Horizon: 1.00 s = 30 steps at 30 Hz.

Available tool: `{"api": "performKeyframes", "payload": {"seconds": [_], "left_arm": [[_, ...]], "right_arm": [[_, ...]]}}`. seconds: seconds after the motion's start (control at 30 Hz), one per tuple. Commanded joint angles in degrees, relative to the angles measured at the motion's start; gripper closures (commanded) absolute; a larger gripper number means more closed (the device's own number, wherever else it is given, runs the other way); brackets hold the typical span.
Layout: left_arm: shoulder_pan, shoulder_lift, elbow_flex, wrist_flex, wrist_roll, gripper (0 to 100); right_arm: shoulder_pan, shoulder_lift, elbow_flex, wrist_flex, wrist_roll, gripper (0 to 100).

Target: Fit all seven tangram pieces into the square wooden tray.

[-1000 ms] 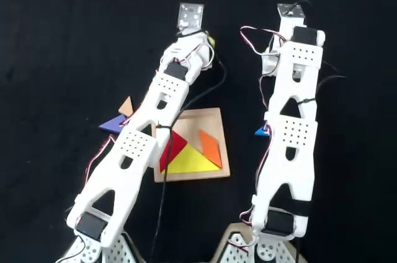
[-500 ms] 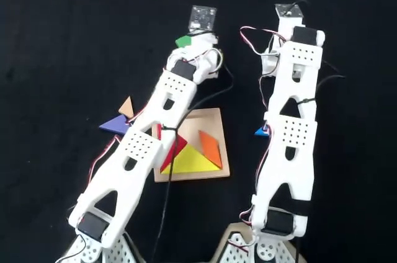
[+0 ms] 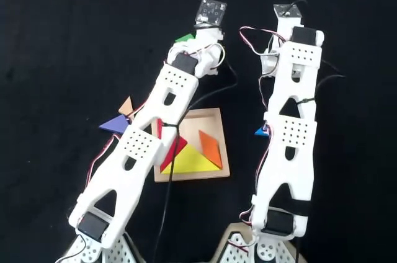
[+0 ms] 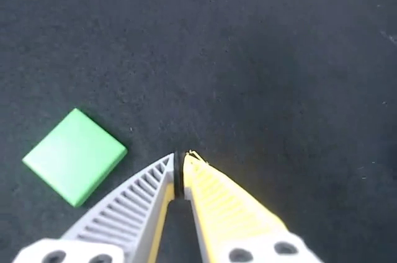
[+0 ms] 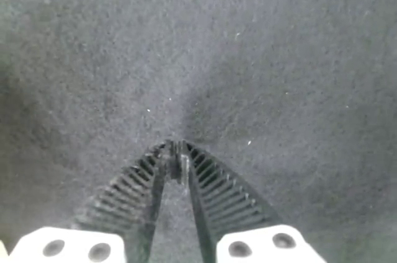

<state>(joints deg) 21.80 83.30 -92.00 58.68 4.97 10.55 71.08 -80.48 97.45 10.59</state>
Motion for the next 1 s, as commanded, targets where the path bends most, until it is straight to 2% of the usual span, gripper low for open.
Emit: {"api": "performKeyframes", "payload": {"seconds": [0.0, 0.13, 0.23, 0.43, 0.5, 0.77, 0.97], "left_arm": [[0.7, -7.4, -2.8, 1.8, -0.1, 96], [-1.5, -5.6, -2.7, 0.4, 0.0, 96], [-3.8, -2.5, -2.6, -3.9, 0.1, 97], [-4.4, 5.5, -2.7, -13.7, 7.3, 97], [-4.4, 5.6, -2.6, -14.8, 8.2, 97], [-4.4, 5.5, 1.4, -9.5, 8.0, 97], [-4.4, 1.2, 2.4, 1.1, 8.5, 97]], "right_arm": [[-1.0, -0.5, -2.8, 0.6, 0.6, 98.7], [-1.1, -0.5, -2.6, 0.6, 0.6, 98.7], [-1.1, -0.5, -2.5, 0.6, 0.6, 98.7], [-1.1, -0.5, -2.5, 0.6, 0.6, 98.7], [-1.2, -0.5, -2.5, 0.6, 0.6, 98.7], [-1.7, -0.4, -2.4, 0.6, 0.6, 98.7], [-1.3, -0.4, -2.3, 1.3, 0.6, 98.7]]}}
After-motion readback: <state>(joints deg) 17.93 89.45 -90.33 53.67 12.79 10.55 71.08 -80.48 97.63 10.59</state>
